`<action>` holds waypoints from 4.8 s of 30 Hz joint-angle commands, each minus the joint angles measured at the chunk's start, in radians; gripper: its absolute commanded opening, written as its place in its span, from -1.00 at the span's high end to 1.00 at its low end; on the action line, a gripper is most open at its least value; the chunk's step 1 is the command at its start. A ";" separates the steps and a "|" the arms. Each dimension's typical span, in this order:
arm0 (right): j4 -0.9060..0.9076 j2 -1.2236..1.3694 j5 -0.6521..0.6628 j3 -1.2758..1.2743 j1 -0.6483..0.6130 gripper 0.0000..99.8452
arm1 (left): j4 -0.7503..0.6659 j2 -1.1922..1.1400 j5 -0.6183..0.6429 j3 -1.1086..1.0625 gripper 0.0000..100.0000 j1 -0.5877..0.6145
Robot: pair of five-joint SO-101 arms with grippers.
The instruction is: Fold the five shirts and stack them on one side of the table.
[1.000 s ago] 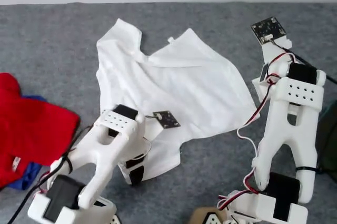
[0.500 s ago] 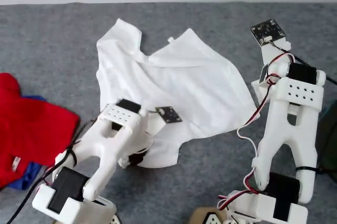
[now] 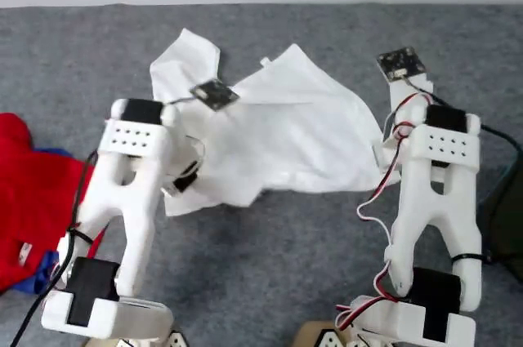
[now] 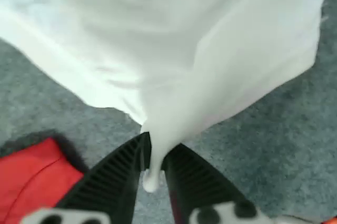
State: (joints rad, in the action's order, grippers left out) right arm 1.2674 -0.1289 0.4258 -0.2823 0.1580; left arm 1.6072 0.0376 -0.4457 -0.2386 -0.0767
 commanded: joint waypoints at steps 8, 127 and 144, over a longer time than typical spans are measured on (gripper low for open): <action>-0.004 0.093 -0.081 0.011 -0.030 0.63 | -0.029 0.000 0.063 0.045 0.99 0.020; 0.177 0.021 -0.002 0.393 0.035 0.98 | 0.126 0.003 0.100 0.699 0.99 0.020; 0.177 -0.168 0.035 0.875 0.113 0.98 | -0.046 0.000 -0.044 1.403 0.99 0.021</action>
State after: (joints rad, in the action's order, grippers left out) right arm 1.4530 -0.2516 0.4519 0.4757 0.2409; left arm 1.6272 0.0238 -0.4319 1.0641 -0.0598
